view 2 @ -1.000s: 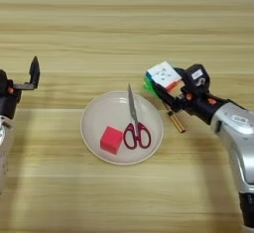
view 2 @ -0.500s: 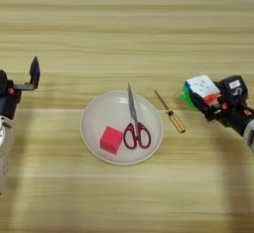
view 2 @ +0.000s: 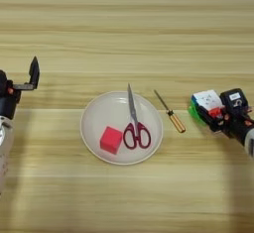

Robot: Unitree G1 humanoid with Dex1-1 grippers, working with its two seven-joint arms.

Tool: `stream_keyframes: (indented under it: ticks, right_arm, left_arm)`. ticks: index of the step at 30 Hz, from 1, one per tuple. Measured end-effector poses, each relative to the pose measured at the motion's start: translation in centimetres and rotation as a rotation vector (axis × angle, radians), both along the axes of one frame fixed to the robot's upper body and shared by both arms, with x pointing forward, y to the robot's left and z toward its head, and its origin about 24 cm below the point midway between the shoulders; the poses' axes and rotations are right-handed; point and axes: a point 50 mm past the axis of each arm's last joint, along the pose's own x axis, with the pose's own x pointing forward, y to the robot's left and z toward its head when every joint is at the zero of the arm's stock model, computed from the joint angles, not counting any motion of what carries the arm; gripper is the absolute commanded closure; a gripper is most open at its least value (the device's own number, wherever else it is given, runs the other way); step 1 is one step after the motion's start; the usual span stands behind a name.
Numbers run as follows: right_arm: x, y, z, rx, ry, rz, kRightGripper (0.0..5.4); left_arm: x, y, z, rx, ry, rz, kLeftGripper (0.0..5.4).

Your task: Move the objects on the table

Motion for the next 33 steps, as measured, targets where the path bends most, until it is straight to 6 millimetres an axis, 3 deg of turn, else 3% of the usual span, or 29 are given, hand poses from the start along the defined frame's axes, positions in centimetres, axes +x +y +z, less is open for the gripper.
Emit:
stream_keyframes:
  ticks: [2, 10, 16, 23, 26, 30, 31, 33]
  right_arm:
    - [0.0, 0.2, -0.1, -0.001, -0.002, 0.004, 2.06]
    - [0.2, 0.6, 0.0, -0.008, -0.017, 0.022, 0.92]
    - [0.4, 1.0, 1.2, -0.027, -0.079, 0.028, 0.08]
    - [0.5, 2.6, 4.7, -0.029, -0.239, 0.094, 0.03]
    - [0.2, 4.4, 6.4, 0.0, -0.304, 0.149, 0.03]
    - [-0.2, 6.5, 7.3, 0.032, -0.327, 0.217, 0.03]
    - [-0.5, 7.9, 7.4, 0.06, -0.332, 0.265, 0.03]
    - [-0.5, 8.4, 7.2, 0.068, -0.317, 0.275, 0.03]
  left_arm:
    - [0.0, 0.0, 0.0, 0.0, 0.001, 0.0, 0.0]
    - [0.0, 0.0, -0.1, -0.001, 0.004, -0.001, 0.0]
    - [0.0, 0.0, -0.1, -0.001, 0.005, -0.001, 0.0]
    - [0.1, -0.1, 0.0, 0.0, -0.005, -0.003, 0.0]
    - [0.1, -0.1, 0.0, -0.001, -0.007, -0.005, 0.0]
    - [0.1, -0.2, 0.1, -0.001, -0.01, -0.006, 0.0]
    - [0.1, -0.3, 0.1, -0.002, -0.01, -0.007, 0.0]
    - [0.1, -0.3, 0.1, -0.002, -0.01, -0.007, 0.0]
